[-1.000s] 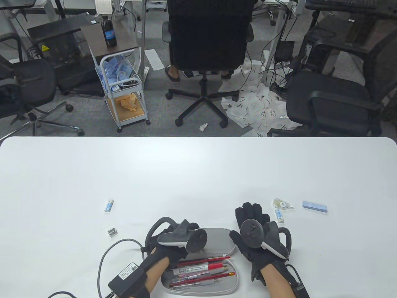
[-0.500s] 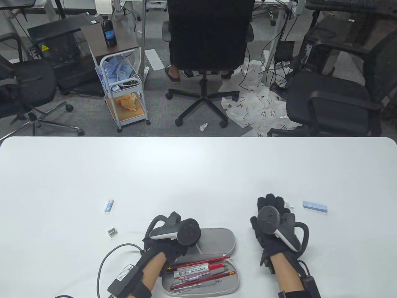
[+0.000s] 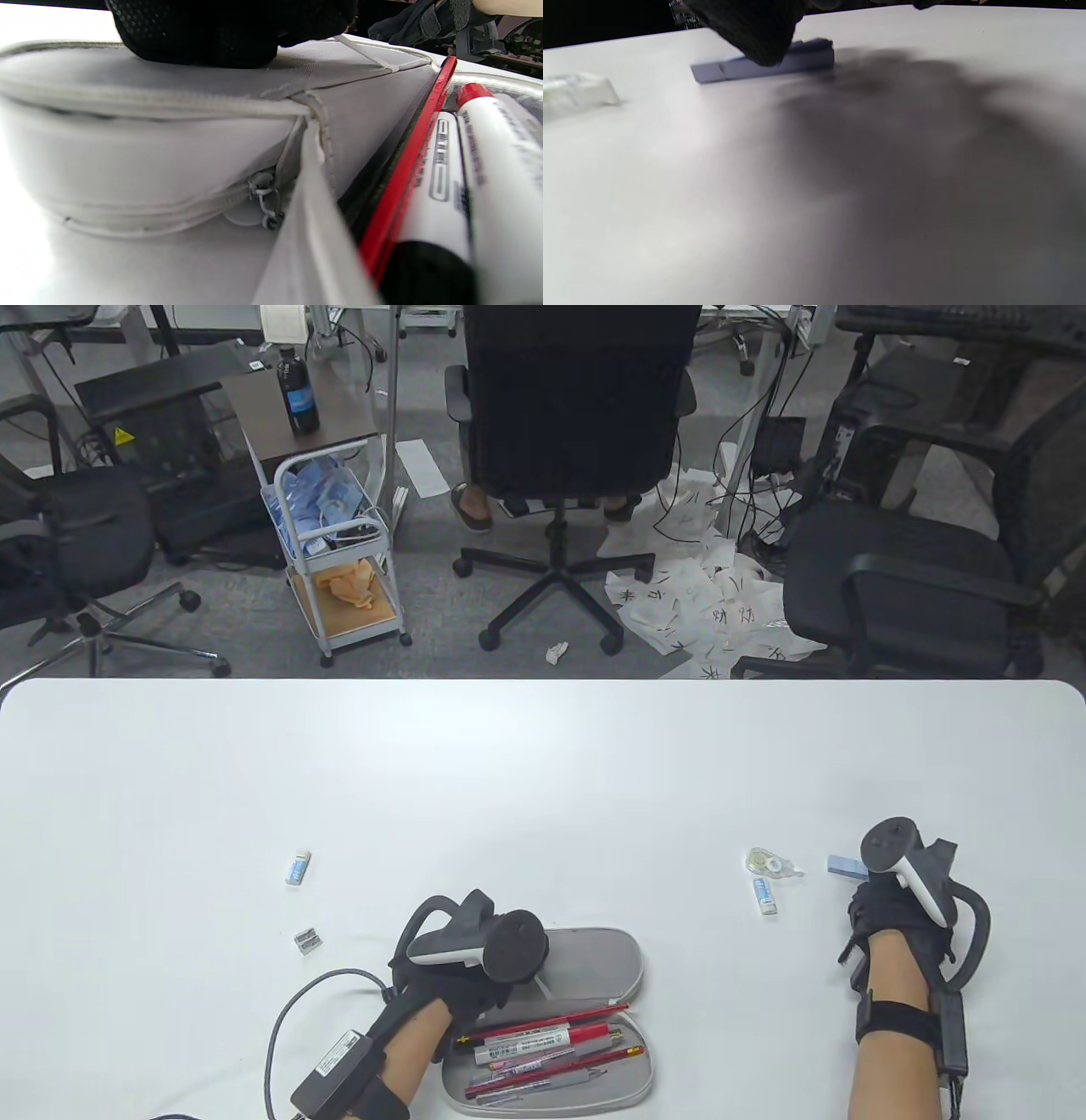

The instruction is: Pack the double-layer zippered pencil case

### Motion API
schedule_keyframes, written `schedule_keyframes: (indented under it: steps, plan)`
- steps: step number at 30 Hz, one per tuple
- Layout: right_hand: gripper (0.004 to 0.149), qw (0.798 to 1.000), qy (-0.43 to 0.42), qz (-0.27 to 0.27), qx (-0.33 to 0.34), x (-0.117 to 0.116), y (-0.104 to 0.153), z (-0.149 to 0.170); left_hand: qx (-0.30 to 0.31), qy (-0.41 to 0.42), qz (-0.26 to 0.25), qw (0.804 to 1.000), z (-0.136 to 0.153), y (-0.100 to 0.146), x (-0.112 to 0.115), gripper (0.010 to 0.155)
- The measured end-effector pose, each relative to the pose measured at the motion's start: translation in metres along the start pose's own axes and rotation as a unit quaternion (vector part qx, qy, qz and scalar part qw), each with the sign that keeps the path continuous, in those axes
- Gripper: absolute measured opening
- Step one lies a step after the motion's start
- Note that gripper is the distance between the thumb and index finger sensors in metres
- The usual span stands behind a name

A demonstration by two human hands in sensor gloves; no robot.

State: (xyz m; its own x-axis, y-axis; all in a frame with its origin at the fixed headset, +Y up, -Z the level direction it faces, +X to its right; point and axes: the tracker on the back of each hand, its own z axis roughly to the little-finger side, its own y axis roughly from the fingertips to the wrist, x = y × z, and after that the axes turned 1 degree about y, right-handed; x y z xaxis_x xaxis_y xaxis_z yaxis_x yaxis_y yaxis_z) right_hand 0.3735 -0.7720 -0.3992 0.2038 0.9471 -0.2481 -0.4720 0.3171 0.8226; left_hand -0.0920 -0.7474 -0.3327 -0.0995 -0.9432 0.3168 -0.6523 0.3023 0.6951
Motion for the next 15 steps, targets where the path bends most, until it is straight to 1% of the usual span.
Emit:
schedule_keyframes:
  steps: [2, 3, 5, 6, 7, 8, 10, 15]
  plan:
    - [0.06, 1.0, 0.029, -0.011, 0.0, -0.005, -0.003, -0.002, 0.0, -0.001, -0.001, 1.0, 0.0, 0.0, 0.0, 0.039]
    - [0.057, 0.999, 0.038, -0.013, 0.0, -0.005, -0.004, -0.003, -0.002, -0.003, -0.002, 1.0, -0.001, 0.0, 0.0, 0.039]
    - [0.054, 0.999, 0.04, 0.008, -0.002, -0.004, -0.003, -0.006, -0.005, -0.008, -0.004, 1.0, -0.001, -0.001, 0.0, 0.039]
    - [0.054, 0.999, 0.05, 0.019, -0.006, -0.003, -0.003, -0.007, -0.006, -0.011, -0.005, 1.0, -0.002, -0.001, 0.0, 0.039]
    - [0.054, 0.997, 0.065, 0.042, -0.013, -0.002, -0.002, -0.008, -0.008, -0.011, -0.006, 1.0, -0.002, -0.001, 0.0, 0.039]
    - [0.053, 0.996, 0.073, 0.049, -0.016, -0.002, -0.001, -0.009, -0.009, -0.01, -0.006, 1.0, -0.002, -0.002, 0.0, 0.039]
    - [0.05, 0.995, 0.081, 0.05, -0.019, -0.001, -0.001, -0.011, -0.009, -0.008, -0.006, 1.0, -0.002, -0.001, 0.0, 0.039]
    - [0.051, 0.993, 0.104, 0.051, -0.01, -0.001, 0.002, -0.014, -0.012, -0.012, -0.006, 1.0, -0.003, -0.001, 0.001, 0.039]
